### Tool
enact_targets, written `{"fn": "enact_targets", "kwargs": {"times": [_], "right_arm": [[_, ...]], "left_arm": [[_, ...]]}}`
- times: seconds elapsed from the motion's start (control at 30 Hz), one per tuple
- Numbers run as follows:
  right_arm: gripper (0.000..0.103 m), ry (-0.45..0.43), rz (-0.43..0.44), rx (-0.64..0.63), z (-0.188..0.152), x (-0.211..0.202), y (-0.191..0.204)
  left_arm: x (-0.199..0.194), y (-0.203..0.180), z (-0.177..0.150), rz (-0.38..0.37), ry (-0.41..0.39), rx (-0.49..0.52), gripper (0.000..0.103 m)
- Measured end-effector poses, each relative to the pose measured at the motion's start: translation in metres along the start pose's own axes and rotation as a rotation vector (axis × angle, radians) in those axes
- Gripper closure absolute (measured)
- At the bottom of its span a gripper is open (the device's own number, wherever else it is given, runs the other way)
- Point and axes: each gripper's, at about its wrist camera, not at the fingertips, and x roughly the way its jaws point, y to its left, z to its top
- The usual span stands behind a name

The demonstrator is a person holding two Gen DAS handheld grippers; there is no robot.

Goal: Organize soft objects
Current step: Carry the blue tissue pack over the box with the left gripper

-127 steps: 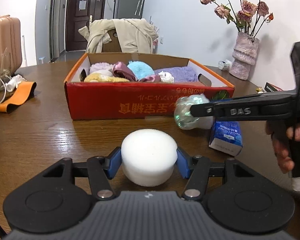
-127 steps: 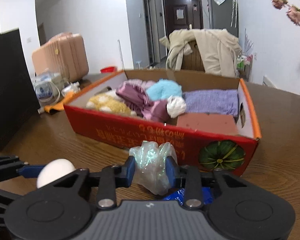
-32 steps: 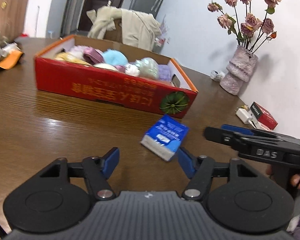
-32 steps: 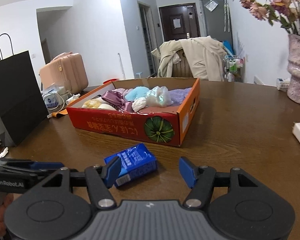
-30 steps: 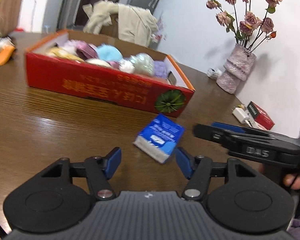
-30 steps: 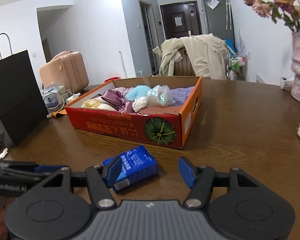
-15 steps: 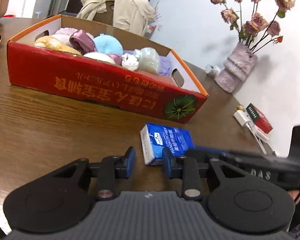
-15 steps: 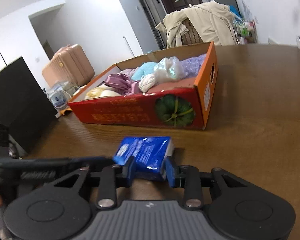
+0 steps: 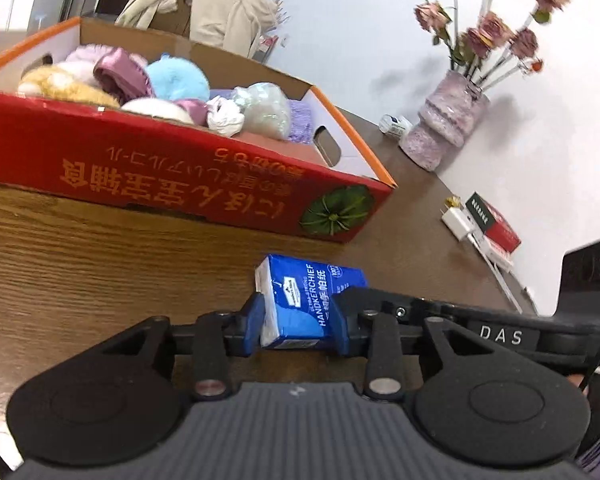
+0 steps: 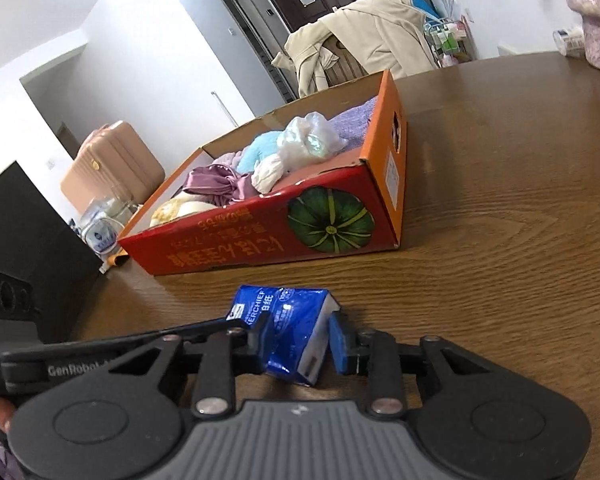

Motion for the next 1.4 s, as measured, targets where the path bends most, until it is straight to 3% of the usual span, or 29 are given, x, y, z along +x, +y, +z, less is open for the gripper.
{"fn": "enact_targets", "kwargs": {"times": [0.53,0.8,1.07,1.4], "right_arm": [[0.081,-0.083,0.027,-0.08,-0.049,-0.073,0.048],[0.081,-0.129,0.041,-0.109,-0.053,-0.094,0.062],[0.081,-0.195,0.024,-0.155,-0.007,-0.091,0.072],[0.081,-0.233,-0.004,-0.181,0.103,-0.024,0.063]], "left_arm": [[-0.088,-0.035,-0.048,0.02,-0.103,0.037,0.071],[-0.111,-0.045,-0.054,0.019,-0.15,0.065,0.073],[-0.106,-0.048,-0.009,0.009,-0.193,0.104,0.074],[-0.047,-0.02,0.107,0.033,-0.202,0.112,0.076]]}}
